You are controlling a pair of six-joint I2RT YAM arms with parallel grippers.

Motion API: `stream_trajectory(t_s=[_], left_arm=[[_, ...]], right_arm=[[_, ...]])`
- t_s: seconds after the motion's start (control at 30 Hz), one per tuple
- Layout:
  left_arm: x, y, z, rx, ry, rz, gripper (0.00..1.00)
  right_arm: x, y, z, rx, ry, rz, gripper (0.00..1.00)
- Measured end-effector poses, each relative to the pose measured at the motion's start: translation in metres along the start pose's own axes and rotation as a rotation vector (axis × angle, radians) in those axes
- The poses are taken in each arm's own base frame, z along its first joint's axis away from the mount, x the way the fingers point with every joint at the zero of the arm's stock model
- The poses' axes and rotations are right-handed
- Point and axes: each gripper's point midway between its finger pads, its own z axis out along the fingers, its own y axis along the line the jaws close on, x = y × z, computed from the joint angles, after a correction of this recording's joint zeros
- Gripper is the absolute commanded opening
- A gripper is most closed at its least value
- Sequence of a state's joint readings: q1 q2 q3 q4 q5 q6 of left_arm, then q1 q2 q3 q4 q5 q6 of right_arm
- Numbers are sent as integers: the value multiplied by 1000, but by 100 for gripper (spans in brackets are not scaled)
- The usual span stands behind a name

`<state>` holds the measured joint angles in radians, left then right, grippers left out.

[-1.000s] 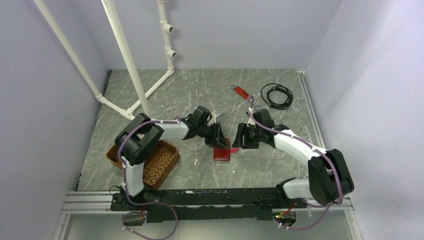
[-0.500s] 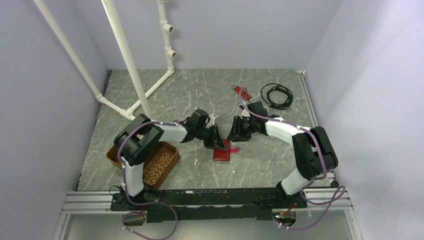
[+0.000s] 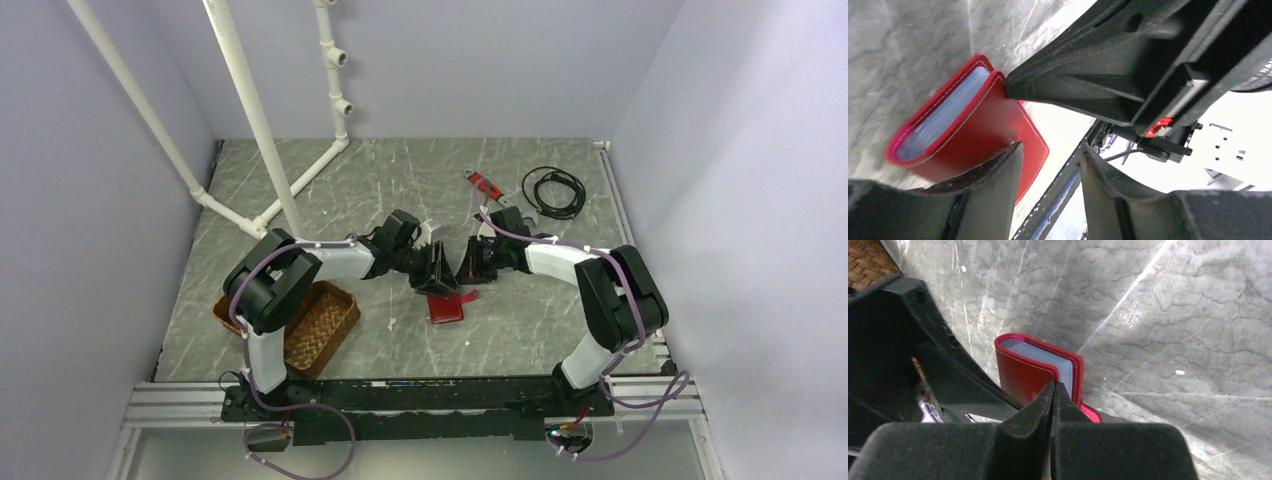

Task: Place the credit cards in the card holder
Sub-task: Close the card holder at the center of the board.

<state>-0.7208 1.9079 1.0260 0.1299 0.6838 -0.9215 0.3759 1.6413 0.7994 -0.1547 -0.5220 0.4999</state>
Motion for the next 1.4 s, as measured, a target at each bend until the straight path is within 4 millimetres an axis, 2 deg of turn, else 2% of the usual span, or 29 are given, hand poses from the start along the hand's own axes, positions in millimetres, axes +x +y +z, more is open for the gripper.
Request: stream_trajectory(t_s=[0.03,0.13,0.27,0.37,0.5,0.6,0.63,0.67,0.77,0.83,0.9,1.03,1.1,1.27,1.4], left_arm=[[-1,-1,-4,-3,-5,4,48],[-8,3,-17,-28,-32,6,27],[-16,15,-27,-60,-54,-7,13],[-13,22,-28,-69,-44,-19,1],[-7,33,-18,-67,-17,-37,0],[-7,33,-16,-39,-3,-37,0],[-7,33,-16,-33,0,-36,0],[-6,33,-15,-27,3,-38,0],[-6,33,-14,-18,6,-46,0],[-6,33,-14,-18,6,-47,0],[-6,33,-14,-19,6,-47,0],[-6,33,-14,-19,6,-46,0],[-6,33,-14,-19,6,-46,0],[-5,34,-14,-20,7,-46,0],[-6,33,-14,-20,7,-46,0]], right_arm=[[0,0,1,0,-1,-2,0],[-1,-1,2,0,0,-2,0],[-2,-1,3,-1,0,-2,0],[-2,-1,3,-1,0,-3,0],[-3,0,3,0,0,-8,0],[-4,0,3,13,2,-21,0],[-4,0,3,22,4,-26,3],[-4,-1,2,33,4,-33,13],[-6,-4,-3,90,-2,-56,32],[-4,-10,-12,144,-8,-70,39],[-2,-15,-25,200,-14,-90,41],[2,-19,-46,260,-24,-126,40],[4,-19,-50,266,-23,-132,35],[13,-26,-49,279,-2,-132,21],[18,-28,-48,279,11,-130,16]])
